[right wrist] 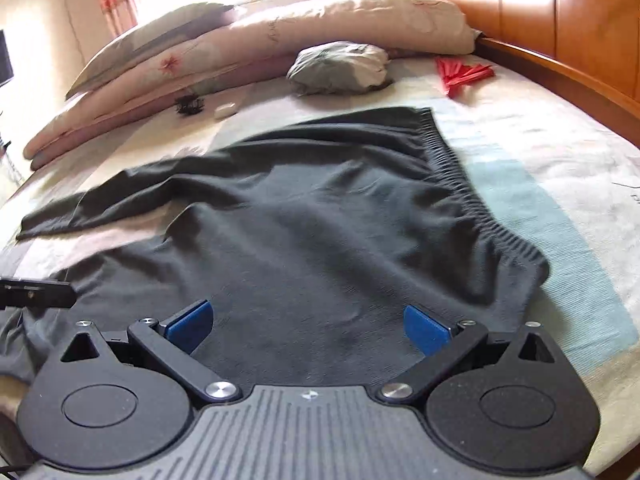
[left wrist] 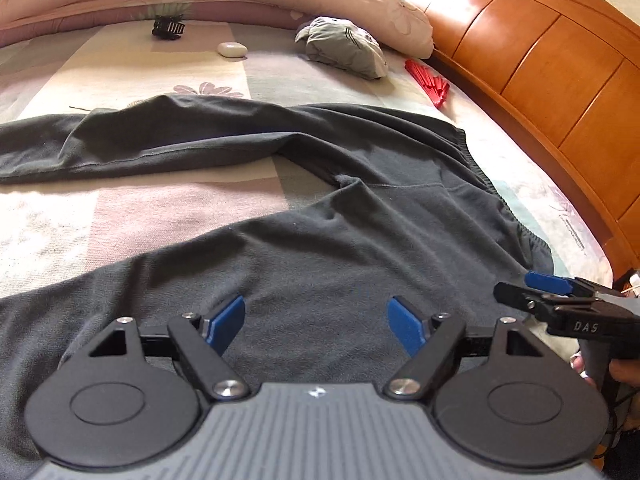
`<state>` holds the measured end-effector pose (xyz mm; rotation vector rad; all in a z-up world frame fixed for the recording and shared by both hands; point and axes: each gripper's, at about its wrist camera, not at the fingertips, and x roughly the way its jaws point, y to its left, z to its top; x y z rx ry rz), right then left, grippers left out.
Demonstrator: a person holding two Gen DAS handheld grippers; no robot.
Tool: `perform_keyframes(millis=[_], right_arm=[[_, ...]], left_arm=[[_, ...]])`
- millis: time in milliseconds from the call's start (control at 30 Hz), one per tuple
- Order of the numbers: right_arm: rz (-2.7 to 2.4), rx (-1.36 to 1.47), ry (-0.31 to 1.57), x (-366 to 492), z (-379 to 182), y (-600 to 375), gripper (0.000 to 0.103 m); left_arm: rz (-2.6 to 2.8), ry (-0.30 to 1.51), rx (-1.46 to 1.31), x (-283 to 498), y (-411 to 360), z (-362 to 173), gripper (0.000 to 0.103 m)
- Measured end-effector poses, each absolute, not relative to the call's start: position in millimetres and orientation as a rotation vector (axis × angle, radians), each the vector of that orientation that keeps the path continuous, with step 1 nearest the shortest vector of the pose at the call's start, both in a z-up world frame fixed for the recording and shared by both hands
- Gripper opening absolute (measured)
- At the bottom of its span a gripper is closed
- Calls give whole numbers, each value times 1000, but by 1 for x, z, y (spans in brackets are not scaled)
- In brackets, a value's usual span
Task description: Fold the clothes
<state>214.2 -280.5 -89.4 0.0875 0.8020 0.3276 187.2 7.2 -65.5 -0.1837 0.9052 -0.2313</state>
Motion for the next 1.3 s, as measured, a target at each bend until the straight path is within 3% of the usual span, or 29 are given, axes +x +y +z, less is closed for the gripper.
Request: perform_keyframes(millis=[167,333,533,1300], right_arm=[[322,-66,787,200,-105,-260,103],[309,-37,803,201,-103,-264,103],[291,-49,800,200,-104,-261,103],[245,-40,800,204,-106,-256,103]], left_arm=[[-225,964,-143,169,20,-80,79],[-235,889,-125,143,42,-59,80],[-138,982,-158,130,68,-83,82],[61,967,-168,93,190,-77,90]])
